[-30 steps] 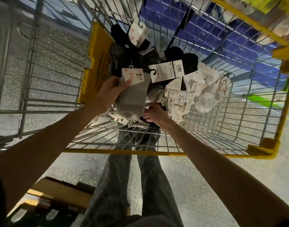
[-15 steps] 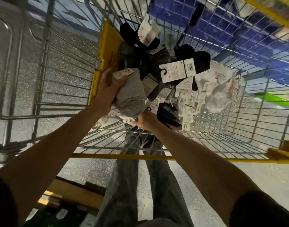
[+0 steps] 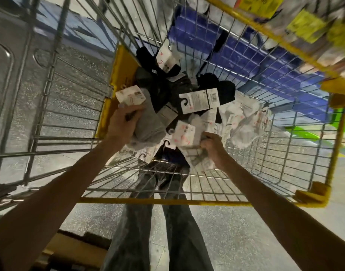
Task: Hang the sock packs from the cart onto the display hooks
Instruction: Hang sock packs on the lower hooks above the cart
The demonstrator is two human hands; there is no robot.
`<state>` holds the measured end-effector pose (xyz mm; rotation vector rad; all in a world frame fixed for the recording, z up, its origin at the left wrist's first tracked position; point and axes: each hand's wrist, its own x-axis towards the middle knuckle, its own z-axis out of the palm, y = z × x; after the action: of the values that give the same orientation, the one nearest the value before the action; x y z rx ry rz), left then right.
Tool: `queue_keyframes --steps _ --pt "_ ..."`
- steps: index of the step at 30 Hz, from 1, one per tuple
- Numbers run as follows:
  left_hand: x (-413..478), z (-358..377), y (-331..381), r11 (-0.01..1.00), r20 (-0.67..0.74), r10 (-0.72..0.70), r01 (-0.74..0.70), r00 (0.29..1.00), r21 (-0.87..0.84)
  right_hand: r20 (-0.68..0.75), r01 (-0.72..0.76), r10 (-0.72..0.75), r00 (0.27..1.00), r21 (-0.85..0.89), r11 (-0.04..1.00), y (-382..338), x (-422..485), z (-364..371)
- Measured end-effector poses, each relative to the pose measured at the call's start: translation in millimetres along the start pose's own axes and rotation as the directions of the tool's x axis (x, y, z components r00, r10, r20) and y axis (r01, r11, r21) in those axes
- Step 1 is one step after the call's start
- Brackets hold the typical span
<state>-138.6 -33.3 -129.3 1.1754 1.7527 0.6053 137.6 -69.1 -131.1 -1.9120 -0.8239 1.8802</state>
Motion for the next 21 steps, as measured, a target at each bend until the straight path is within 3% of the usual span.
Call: queue_keyframes --steps 3,6,11,14,21 --pt "-2 3 9 0.999 -0.002 -0.047 0.047 0.999 -0.007 -0.068 -0.047 0.064 0.996 0.229 0.972 -10 -3 -16" --pt "-8 7 19 0.987 0.099 -0.072 0.085 0.992 -0.136 -0.016 -0.021 0.027 1.0 0.294 0.955 -23 -9 -8" --pt "-20 20 44 0.903 0.304 -0.18 0.28 0.936 -0.327 0.118 0.029 -0.067 0.991 0.296 0.955 -41 -12 30" --pt "-20 21 53 0.833 0.389 -0.152 0.33 0.908 -0.444 0.163 0.028 -0.08 0.983 0.3 0.954 -44 -11 47" --pt "-15 20 49 0.854 0.393 -0.19 0.349 0.9 -0.385 0.34 0.04 -0.114 0.933 0.217 0.975 -42 -22 55"
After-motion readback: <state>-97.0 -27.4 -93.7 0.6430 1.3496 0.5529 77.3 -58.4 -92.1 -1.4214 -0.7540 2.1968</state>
